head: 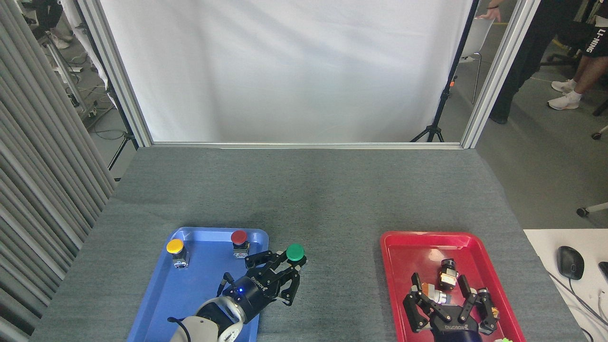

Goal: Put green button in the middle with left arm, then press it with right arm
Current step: 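Carry the green button with the left hand toward the table middle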

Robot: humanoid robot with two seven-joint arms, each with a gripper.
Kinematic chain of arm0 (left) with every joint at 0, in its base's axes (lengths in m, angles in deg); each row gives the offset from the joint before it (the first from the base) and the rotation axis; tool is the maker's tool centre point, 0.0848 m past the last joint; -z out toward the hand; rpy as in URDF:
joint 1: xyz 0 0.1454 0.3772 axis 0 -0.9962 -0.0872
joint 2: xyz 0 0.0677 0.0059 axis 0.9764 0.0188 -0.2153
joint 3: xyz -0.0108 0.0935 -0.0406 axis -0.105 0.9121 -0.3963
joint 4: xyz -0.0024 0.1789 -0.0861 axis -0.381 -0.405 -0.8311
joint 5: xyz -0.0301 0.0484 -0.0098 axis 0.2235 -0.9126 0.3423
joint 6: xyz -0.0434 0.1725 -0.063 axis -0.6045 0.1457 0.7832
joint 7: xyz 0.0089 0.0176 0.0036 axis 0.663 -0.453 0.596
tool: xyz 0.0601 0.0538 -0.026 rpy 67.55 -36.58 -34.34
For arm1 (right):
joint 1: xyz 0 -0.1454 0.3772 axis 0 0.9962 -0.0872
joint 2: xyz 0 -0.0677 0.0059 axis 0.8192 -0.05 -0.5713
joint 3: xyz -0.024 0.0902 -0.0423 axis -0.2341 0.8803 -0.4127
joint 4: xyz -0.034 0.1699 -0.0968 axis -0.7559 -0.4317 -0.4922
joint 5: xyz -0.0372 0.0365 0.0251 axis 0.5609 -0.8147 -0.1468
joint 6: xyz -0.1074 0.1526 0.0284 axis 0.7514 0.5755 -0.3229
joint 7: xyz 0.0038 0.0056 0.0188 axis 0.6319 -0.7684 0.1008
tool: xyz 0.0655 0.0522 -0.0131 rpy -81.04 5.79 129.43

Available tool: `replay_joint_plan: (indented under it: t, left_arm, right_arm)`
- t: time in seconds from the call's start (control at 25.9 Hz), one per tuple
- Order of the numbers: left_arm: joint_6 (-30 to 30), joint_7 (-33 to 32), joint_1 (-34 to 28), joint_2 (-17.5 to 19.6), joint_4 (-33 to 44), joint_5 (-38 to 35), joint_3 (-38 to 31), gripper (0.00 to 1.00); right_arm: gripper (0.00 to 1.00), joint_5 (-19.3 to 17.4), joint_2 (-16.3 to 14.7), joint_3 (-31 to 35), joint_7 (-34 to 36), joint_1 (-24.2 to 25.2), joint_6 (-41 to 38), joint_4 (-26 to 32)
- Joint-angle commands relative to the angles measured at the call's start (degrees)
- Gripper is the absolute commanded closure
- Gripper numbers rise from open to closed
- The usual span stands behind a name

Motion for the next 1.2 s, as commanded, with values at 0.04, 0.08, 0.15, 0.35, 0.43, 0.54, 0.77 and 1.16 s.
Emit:
replay_joint_plan:
  t: [0.04, 0.08, 0.15, 0.35, 0.43, 0.54, 0.77, 1.16]
  left_arm:
    - [1.8, 0.4, 5.5, -3.6, -9.0, -1.7, 2.9, 1.00]
    - [1.9, 0.3, 5.6, -3.7, -9.0, -1.7, 3.7, 1.00]
    - [2.7, 0.1, 5.6, -4.2, -9.5, -1.7, 4.9, 1.00]
    - [7.8, -0.4, 6.0, -4.6, -13.6, -1.6, 8.6, 1.00]
    - [7.8, -0.2, 6.2, -4.9, -14.0, -1.5, 10.4, 1.00]
    - [8.2, -0.2, 6.2, -5.9, -14.0, -1.3, 12.0, 1.00]
    - [8.0, -0.3, 6.2, -5.9, -13.7, -0.9, 14.0, 1.00]
    - [7.7, 0.3, 6.2, -5.9, -14.0, -0.4, 13.8, 0.16]
  right_arm:
    - [0.00, -0.7, 0.7, -0.5, 0.8, -0.2, 1.4, -1.0]
    - [0.00, -0.7, 1.2, -0.6, 0.8, -0.2, 1.7, -1.3]
    - [0.00, -0.7, 1.6, -0.7, 0.9, -0.5, 2.2, -2.2]
    - [0.00, -0.7, 1.5, -0.8, 3.3, -1.5, 2.3, -3.0]
    - [0.00, -0.7, 1.8, -1.0, 3.3, -1.6, 2.2, -3.1]
    - [0.00, -0.5, 2.9, -2.1, 3.1, -2.8, 2.5, -3.2]
    - [0.01, -0.3, 4.1, -2.3, 3.0, -3.7, 3.5, -5.6]
    - [0.14, 0.5, 5.7, -4.1, 2.8, -5.1, 3.6, -6.5]
